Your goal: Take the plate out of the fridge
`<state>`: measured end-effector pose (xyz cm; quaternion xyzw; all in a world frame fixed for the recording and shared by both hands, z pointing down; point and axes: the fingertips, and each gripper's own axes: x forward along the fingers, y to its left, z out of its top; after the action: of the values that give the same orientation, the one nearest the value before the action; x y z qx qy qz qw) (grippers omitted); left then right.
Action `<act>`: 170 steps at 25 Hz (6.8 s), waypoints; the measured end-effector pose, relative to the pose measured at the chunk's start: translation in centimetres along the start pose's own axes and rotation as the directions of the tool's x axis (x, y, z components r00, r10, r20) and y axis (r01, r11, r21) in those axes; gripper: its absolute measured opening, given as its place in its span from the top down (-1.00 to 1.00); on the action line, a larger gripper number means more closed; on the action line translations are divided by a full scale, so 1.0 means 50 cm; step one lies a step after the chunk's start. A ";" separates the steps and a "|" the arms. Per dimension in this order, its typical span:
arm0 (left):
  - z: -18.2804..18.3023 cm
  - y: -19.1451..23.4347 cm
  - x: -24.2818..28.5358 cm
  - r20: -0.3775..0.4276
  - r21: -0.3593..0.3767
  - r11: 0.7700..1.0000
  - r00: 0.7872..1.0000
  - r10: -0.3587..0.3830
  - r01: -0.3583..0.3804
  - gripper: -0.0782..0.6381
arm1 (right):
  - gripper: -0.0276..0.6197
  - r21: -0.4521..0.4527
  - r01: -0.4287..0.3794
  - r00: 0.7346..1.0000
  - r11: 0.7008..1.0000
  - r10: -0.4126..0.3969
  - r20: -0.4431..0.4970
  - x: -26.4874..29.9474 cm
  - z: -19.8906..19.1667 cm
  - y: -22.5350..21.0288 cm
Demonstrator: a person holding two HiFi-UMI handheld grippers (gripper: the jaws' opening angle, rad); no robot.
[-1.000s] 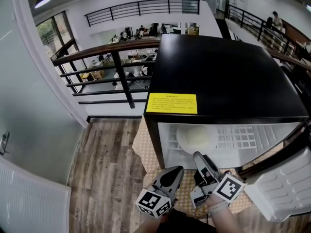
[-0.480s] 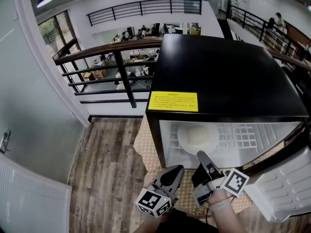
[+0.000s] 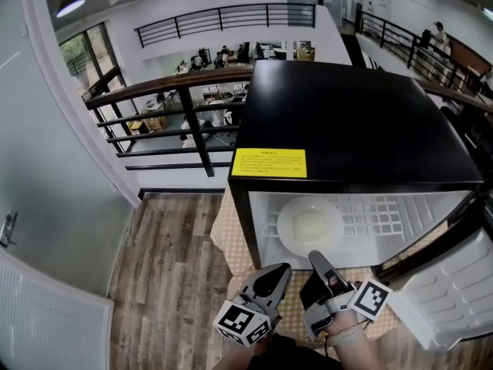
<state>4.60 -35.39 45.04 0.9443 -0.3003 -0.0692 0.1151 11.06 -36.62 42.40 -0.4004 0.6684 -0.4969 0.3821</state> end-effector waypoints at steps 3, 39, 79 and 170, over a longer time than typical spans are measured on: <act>-0.001 -0.002 0.000 -0.003 0.006 1.000 1.000 -0.006 0.006 0.75 | 0.73 -0.005 -0.007 1.000 1.000 0.007 0.002 -0.005 -0.005 0.006; 0.008 -0.028 0.015 -0.010 0.009 0.999 0.999 -0.040 0.041 0.75 | 0.57 0.004 0.076 0.994 0.997 -0.076 0.073 -0.017 0.042 -0.013; 0.024 -0.041 -0.045 -0.003 0.023 1.000 1.000 -0.012 0.012 0.75 | 0.71 0.137 0.031 0.993 0.990 -0.046 0.109 -0.057 0.015 -0.017; -0.037 -0.419 -0.320 0.006 0.018 1.000 1.000 0.011 -0.011 0.75 | 0.71 0.190 0.087 0.987 0.978 -0.110 0.115 -0.526 -0.165 0.017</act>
<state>3.54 -9.12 42.37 0.9435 -0.3064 -0.0688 0.1061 13.63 -9.42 46.30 -0.4262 0.5735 -0.5490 0.4337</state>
